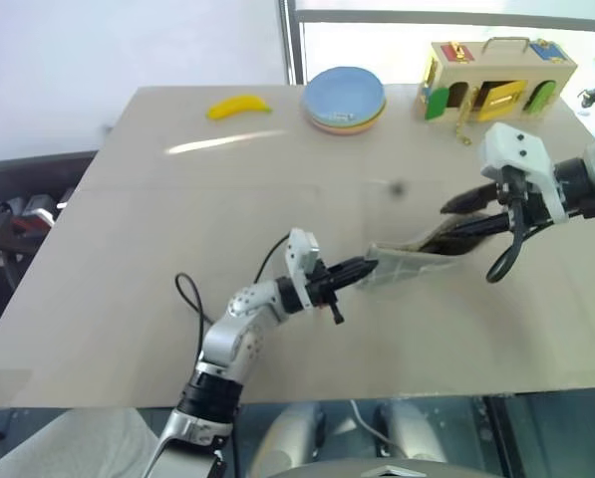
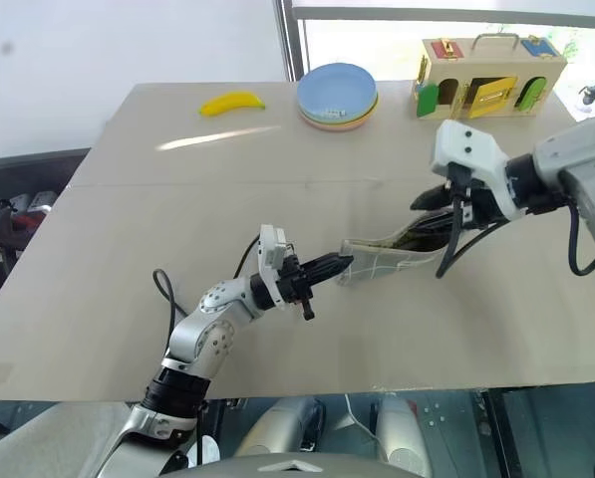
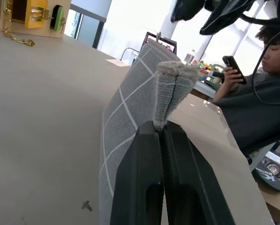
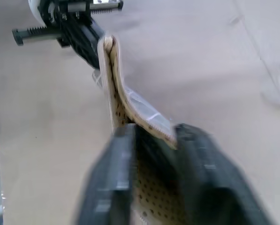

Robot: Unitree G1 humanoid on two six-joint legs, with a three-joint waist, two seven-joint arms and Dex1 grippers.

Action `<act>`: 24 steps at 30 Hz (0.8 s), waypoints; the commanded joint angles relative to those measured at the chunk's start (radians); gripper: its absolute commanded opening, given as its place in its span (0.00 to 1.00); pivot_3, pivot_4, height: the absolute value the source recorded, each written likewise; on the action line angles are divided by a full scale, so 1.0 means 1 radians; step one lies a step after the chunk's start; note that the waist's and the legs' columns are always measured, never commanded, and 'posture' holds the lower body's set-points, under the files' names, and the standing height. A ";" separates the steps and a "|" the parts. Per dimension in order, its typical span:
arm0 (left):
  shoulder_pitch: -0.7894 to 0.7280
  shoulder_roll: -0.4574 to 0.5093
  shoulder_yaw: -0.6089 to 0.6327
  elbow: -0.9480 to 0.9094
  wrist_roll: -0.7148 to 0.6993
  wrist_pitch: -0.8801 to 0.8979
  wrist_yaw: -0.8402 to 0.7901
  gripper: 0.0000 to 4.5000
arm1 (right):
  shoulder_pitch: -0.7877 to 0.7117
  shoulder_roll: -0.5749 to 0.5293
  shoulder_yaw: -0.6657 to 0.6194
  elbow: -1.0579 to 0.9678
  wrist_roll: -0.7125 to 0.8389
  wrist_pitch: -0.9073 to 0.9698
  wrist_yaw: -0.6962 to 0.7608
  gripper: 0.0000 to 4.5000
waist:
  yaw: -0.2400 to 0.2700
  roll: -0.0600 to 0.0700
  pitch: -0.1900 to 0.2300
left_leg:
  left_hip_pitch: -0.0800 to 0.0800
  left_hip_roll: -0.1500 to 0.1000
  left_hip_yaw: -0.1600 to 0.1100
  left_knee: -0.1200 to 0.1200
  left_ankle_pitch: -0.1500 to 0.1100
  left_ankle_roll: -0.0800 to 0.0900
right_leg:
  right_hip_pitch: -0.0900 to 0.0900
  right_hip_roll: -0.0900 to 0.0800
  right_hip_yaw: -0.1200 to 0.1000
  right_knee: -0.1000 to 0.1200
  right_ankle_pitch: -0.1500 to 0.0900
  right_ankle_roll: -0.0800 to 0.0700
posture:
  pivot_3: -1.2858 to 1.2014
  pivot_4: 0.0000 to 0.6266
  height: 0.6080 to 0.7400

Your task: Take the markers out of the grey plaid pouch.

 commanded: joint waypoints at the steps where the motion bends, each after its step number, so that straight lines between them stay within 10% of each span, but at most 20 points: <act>1: -0.005 -0.002 0.015 -0.003 0.009 -0.015 -0.004 0.00 | 0.005 -0.019 0.001 -0.005 -0.024 -0.029 0.000 0.02 | 0.000 0.000 0.000 | 0.000 0.000 0.000 0.000 0.000 0.000 | 0.000 0.000 0.000 0.000 0.000 0.000 | 0.52 0.24 1.00; 11: -0.007 -0.012 0.012 -0.001 0.009 -0.011 -0.014 0.00 | 0.040 0.090 0.158 0.084 -0.197 -0.190 -0.048 0.02 | -0.003 0.000 0.000 | 0.000 0.000 0.001 0.000 0.000 0.000 | 0.000 0.000 0.001 0.001 0.000 0.000 | 0.52 0.24 1.00; 21: -0.023 -0.051 0.003 0.048 0.036 -0.039 -0.035 0.00 | 0.014 0.199 0.257 0.193 -0.348 -0.308 -0.034 0.92 | -0.003 0.000 0.000 | 0.000 0.000 0.000 0.001 0.000 0.000 | 0.000 0.000 0.000 0.001 0.000 0.000 | 0.52 0.24 1.00; 24: -0.018 -0.062 -0.001 0.053 0.039 -0.039 -0.035 0.00 | 0.014 0.212 0.279 0.172 -0.359 -0.294 0.003 0.98 | -0.003 0.000 0.000 | 0.000 0.000 0.000 0.000 0.000 0.000 | 0.000 0.001 0.000 0.001 0.000 0.000 | 0.52 0.24 1.00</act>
